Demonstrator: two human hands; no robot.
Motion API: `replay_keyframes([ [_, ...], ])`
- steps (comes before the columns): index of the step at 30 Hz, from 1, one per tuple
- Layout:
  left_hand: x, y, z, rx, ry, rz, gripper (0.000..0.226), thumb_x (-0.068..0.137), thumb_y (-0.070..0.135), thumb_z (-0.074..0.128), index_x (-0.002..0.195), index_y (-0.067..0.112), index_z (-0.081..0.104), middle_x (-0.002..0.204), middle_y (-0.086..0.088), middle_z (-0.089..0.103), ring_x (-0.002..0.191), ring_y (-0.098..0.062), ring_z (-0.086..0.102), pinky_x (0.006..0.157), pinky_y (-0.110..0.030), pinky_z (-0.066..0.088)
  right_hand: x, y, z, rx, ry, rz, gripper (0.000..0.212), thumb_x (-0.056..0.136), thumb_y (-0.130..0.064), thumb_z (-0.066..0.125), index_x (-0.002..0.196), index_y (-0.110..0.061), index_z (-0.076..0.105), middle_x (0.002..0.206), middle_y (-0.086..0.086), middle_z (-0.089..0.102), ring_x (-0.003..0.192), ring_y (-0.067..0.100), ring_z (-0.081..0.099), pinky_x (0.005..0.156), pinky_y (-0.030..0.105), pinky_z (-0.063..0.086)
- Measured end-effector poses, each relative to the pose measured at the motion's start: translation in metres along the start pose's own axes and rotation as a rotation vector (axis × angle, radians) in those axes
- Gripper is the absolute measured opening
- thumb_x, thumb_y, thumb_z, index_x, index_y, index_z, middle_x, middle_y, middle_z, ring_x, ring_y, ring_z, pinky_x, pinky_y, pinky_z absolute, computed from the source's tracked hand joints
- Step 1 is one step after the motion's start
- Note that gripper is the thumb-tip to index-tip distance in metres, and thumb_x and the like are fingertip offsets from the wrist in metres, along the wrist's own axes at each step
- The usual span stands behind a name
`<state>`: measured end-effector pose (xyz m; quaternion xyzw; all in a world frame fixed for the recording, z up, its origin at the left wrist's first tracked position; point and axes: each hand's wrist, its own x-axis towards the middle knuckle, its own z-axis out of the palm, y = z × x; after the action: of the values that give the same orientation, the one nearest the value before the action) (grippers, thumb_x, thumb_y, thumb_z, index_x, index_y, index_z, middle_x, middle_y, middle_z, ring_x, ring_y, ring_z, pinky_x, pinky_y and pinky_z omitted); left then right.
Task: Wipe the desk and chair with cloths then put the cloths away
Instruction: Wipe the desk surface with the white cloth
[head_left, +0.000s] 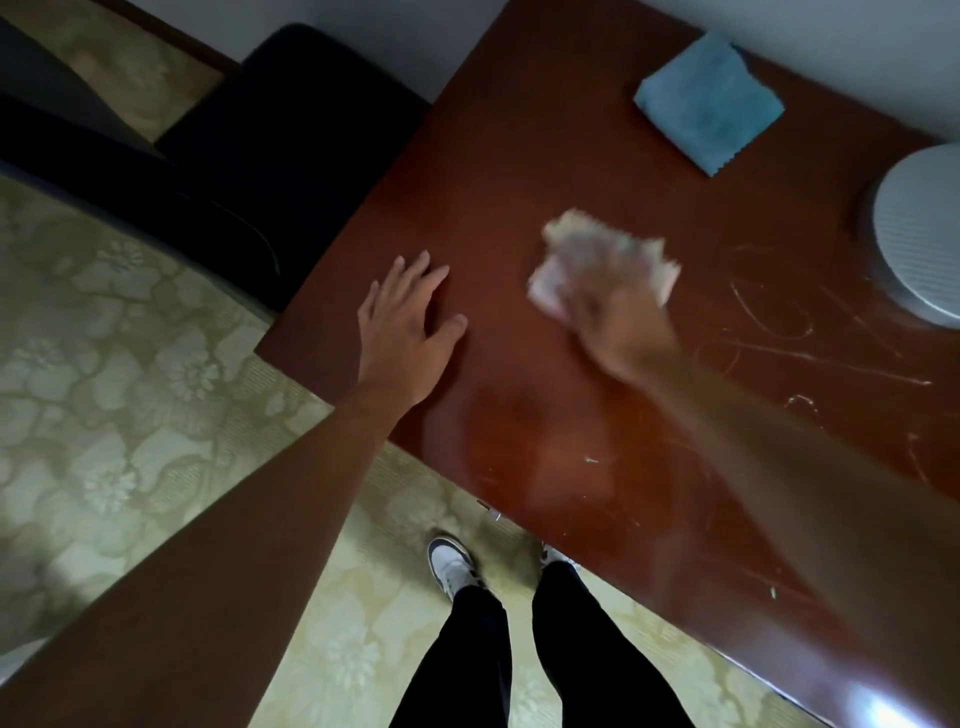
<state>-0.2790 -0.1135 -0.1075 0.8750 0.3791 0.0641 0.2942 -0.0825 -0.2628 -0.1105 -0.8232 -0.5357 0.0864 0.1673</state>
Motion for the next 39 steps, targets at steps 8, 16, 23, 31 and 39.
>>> replay_keyframes([
  [8,-0.001,0.005,0.007,0.046,0.097,-0.045,0.06,0.087,0.052,0.042,0.143,0.03,0.046,0.159,0.009,0.03,0.151,-0.01,0.013,0.122,-0.037,0.003,-0.059,-0.074,0.04,0.05,0.016,-0.163,0.047,0.1,-0.027,0.038,0.146,-0.019,0.046,0.156,0.005,0.037,0.148,0.032,0.024,0.12,0.055,0.012],
  [16,-0.001,0.003,0.005,0.047,0.056,-0.012,0.062,0.086,0.05,0.048,0.144,0.03,0.044,0.162,0.009,0.025,0.151,-0.011,0.01,0.123,-0.037,0.0,0.009,0.007,-0.003,0.101,0.044,0.084,0.045,0.103,-0.032,0.039,0.148,-0.024,0.041,0.153,0.002,0.041,0.148,0.028,0.023,0.12,0.044,0.006],
  [23,-0.003,0.003,0.005,0.019,0.072,-0.009,0.062,0.084,0.05,0.045,0.143,0.03,0.047,0.161,0.007,0.028,0.151,-0.012,0.012,0.122,-0.036,0.0,-0.08,-0.102,0.048,0.082,0.051,-0.13,0.045,0.098,-0.03,0.048,0.143,-0.024,0.05,0.153,0.0,0.041,0.147,0.026,0.028,0.12,0.053,0.015],
  [31,-0.008,-0.006,0.005,0.031,0.102,0.073,0.055,0.089,0.045,0.046,0.14,0.025,0.051,0.158,0.004,0.034,0.151,-0.014,0.017,0.122,-0.033,0.0,-0.006,0.01,-0.001,0.035,0.087,0.255,0.049,0.102,-0.035,0.037,0.15,-0.026,0.036,0.156,0.006,0.037,0.149,0.031,0.021,0.119,0.057,0.012],
  [39,-0.009,0.0,0.005,-0.006,0.124,0.046,0.057,0.089,0.045,0.04,0.137,0.018,0.054,0.153,0.002,0.043,0.148,-0.015,0.025,0.121,-0.034,0.007,-0.062,-0.126,0.06,0.086,0.099,-0.026,0.039,0.098,-0.024,0.048,0.134,-0.013,0.06,0.148,0.006,0.047,0.144,0.029,0.035,0.112,0.056,0.032],
])
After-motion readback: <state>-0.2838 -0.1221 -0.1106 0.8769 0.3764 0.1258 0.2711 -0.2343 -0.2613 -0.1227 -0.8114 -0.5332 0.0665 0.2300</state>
